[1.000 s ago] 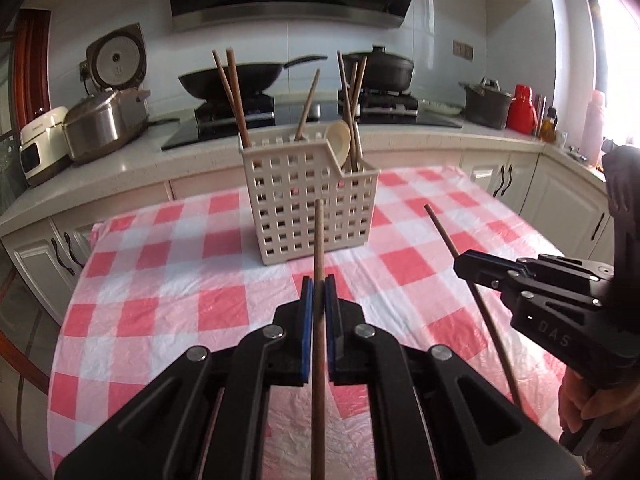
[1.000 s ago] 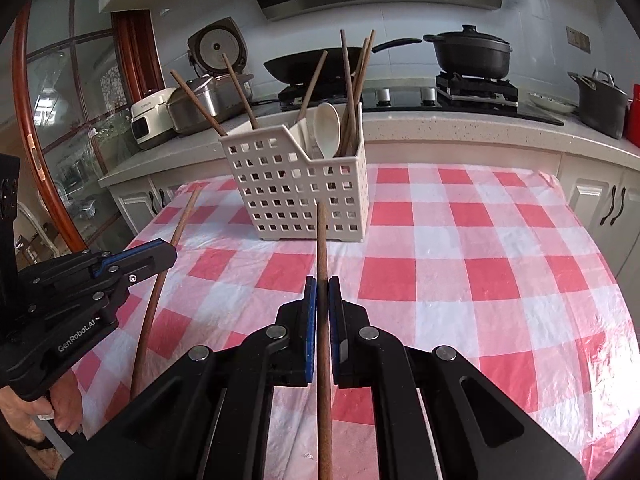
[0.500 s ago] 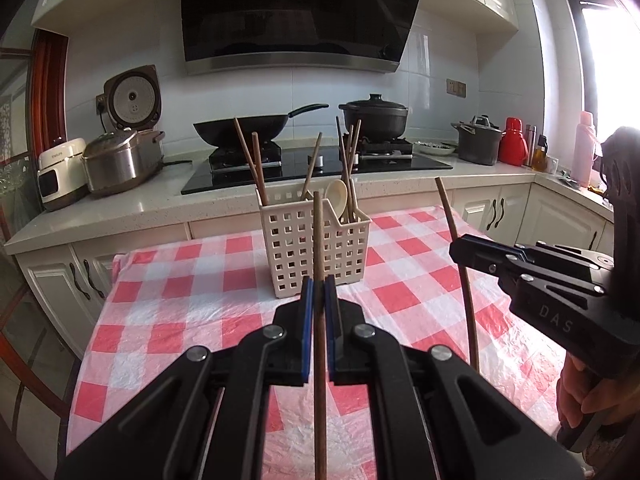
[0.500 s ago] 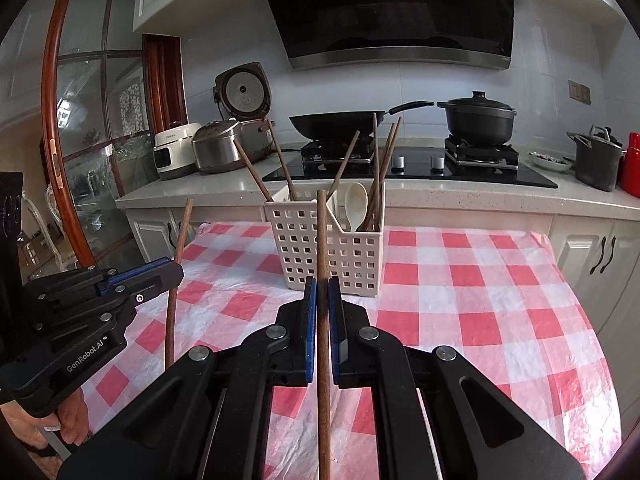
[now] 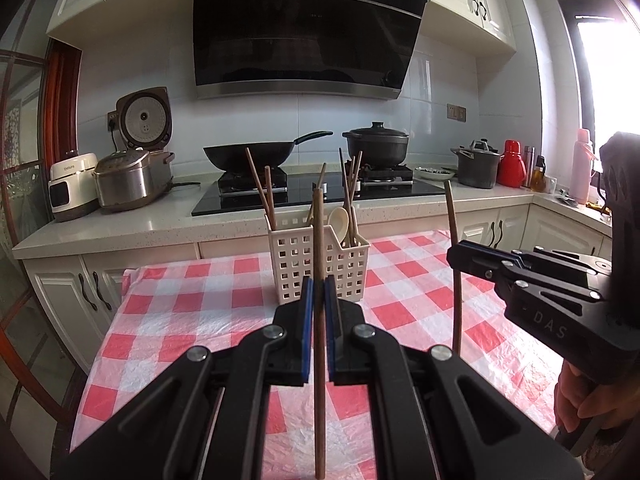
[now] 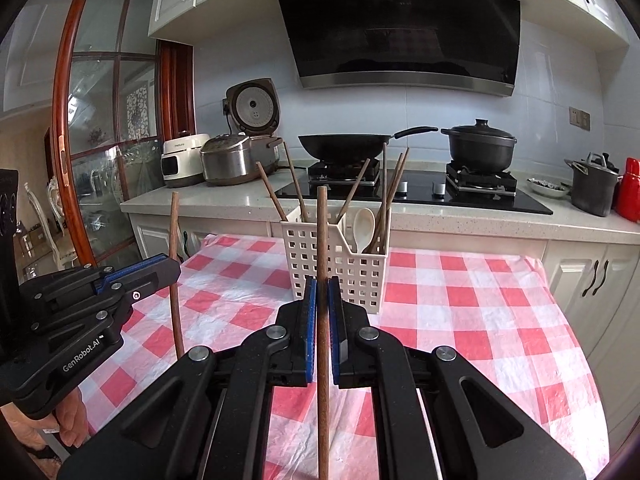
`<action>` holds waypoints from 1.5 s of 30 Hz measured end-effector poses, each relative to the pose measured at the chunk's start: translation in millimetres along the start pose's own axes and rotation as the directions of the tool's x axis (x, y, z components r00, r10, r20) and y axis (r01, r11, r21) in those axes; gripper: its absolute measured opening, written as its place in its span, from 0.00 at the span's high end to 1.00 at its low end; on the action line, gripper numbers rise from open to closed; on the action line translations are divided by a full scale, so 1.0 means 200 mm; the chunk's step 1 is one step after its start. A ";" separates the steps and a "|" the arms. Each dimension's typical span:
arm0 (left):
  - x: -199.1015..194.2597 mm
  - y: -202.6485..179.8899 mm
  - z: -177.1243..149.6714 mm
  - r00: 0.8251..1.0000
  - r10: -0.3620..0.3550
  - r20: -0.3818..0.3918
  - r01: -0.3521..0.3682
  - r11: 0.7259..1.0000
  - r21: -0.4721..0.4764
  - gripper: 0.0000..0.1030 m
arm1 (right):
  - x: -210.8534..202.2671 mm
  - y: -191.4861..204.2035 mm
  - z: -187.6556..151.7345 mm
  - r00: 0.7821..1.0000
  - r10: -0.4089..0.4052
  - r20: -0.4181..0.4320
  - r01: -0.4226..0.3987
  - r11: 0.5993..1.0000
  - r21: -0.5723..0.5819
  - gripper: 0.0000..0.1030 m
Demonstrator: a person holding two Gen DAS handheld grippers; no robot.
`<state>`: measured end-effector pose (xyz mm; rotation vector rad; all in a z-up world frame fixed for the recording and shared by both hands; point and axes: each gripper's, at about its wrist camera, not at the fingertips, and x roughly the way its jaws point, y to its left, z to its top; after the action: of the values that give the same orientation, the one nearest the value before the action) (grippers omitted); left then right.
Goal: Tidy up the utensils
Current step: 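Lift both held chopsticks upright and carry them over the white basket, then lower both held chopsticks into the white basket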
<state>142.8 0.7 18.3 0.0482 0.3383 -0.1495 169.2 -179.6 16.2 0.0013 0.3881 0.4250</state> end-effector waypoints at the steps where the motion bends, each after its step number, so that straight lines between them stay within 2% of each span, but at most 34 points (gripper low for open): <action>1: -0.01 0.00 0.00 1.000 0.001 0.008 -0.001 1.000 -0.002 0.95 | -0.01 0.00 0.00 1.000 0.000 0.005 0.000 1.000 0.000 0.94; 9: -0.03 0.00 0.02 1.000 -0.005 0.031 0.005 1.000 -0.006 0.95 | 0.02 0.02 0.02 1.000 -0.002 0.013 0.002 1.000 -0.017 0.94; 18: 0.04 0.00 0.18 0.995 -0.008 0.100 0.008 1.000 0.006 0.95 | 0.13 -0.10 0.16 0.999 -0.001 0.042 0.000 1.000 0.020 0.94; 24: 0.12 0.00 0.35 0.988 -0.014 0.153 0.015 1.000 -0.007 0.95 | 0.20 -0.15 0.31 0.997 -0.002 0.074 0.002 1.000 -0.006 0.94; 34: 0.30 -0.02 0.78 0.967 0.013 0.254 -0.015 1.000 0.007 0.95 | 0.36 -0.22 0.64 0.993 0.009 0.120 -0.007 1.000 -0.016 0.94; 40: 0.45 0.02 0.99 0.958 0.049 0.283 -0.043 0.999 -0.025 0.95 | 0.49 -0.24 0.79 0.993 0.002 0.118 0.002 0.999 -0.034 0.94; 45: 0.60 0.04 1.06 0.956 0.088 0.279 -0.076 0.996 -0.054 0.95 | 0.61 -0.28 0.84 0.994 0.014 0.106 -0.012 1.000 -0.021 0.94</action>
<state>325.1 -23.6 178.3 -0.0017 0.0545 -0.0650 355.1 -168.3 122.3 0.0067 0.2791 0.4394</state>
